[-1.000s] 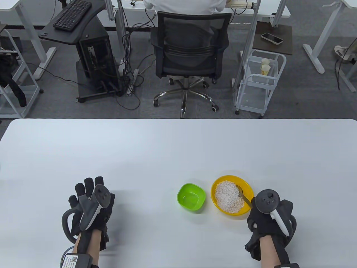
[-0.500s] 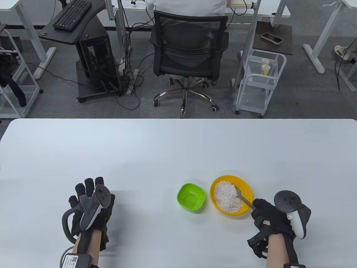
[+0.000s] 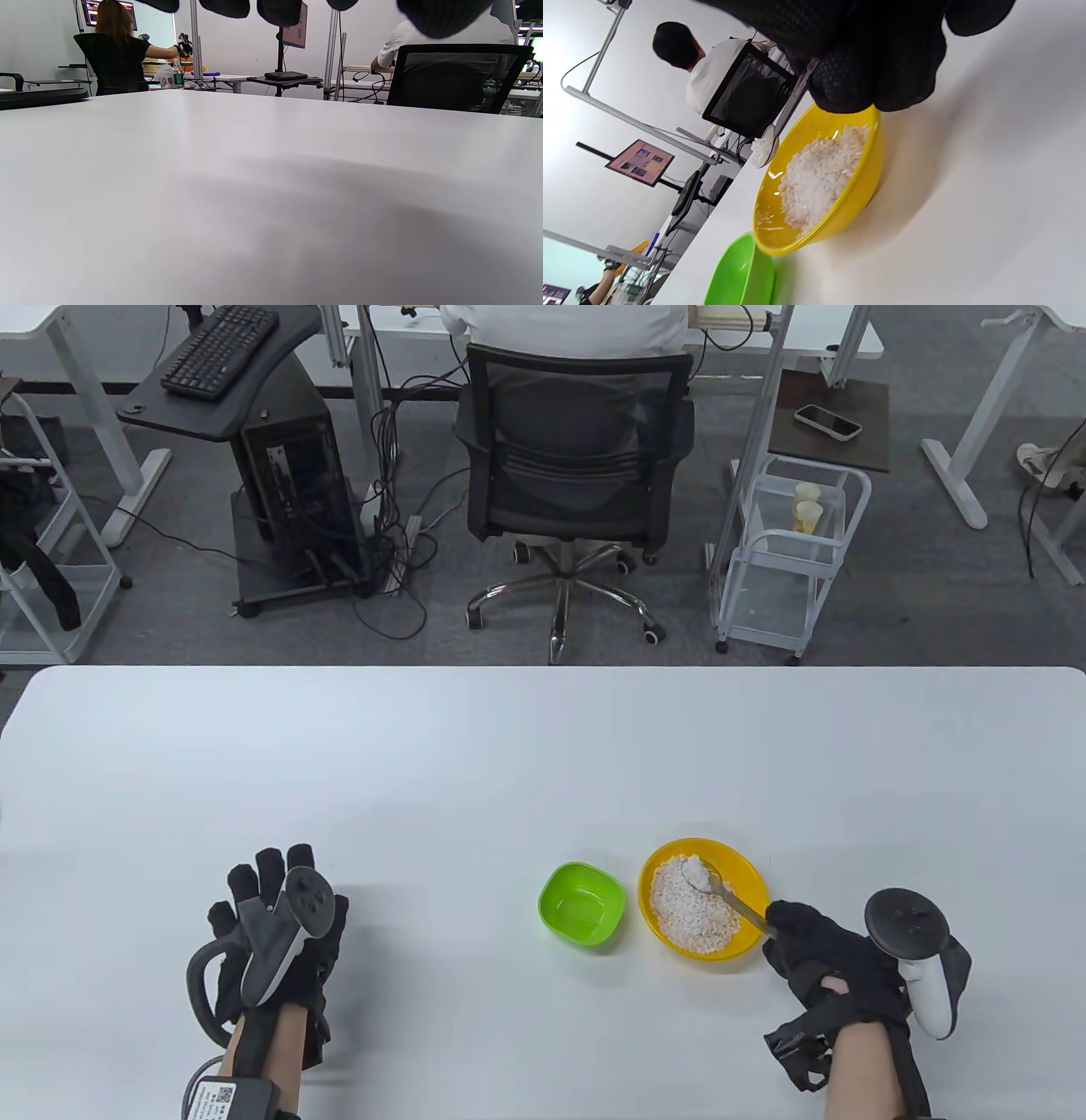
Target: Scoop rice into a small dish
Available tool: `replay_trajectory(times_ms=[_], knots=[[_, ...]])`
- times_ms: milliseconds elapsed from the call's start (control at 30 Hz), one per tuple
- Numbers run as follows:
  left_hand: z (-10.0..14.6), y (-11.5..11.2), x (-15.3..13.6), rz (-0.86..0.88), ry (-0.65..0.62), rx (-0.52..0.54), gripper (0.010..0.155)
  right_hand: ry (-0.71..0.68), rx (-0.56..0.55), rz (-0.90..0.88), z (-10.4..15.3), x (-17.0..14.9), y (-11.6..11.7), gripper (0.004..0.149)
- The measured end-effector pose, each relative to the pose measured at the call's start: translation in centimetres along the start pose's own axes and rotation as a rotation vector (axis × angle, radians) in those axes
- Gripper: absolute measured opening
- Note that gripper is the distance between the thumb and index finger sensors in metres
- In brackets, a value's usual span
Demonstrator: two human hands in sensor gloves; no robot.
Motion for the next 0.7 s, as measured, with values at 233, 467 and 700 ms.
replay_trajectory(times_ms=[233, 467, 700], knots=[[0.0, 0.1, -0.1, 0.006, 0.005, -0.001, 0.073, -0.097, 0.078, 0.182, -0.3, 4.1, 5.8, 0.048], [0.0, 0.0, -0.3, 0.013, 0.010, -0.010, 0.073, -0.149, -0.130, 0.537, 0.2, 6.8, 10.3, 0.047], [0.0, 0.0, -0.3, 0.010, 0.010, -0.012, 0.073, -0.265, -0.328, 0.915, 2.0, 9.4, 12.7, 0.046]])
Point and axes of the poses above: the tracker on the back of each hand, its own x axis roughly to the thumb side, its own z axis roughly from the fingertips to the wrist, y = z × x, the point moved 3 cm from there along -z, roughly from the wrist to the fingertips, and after that the axes turned 12 degrees about x, right-handed, at the moved point
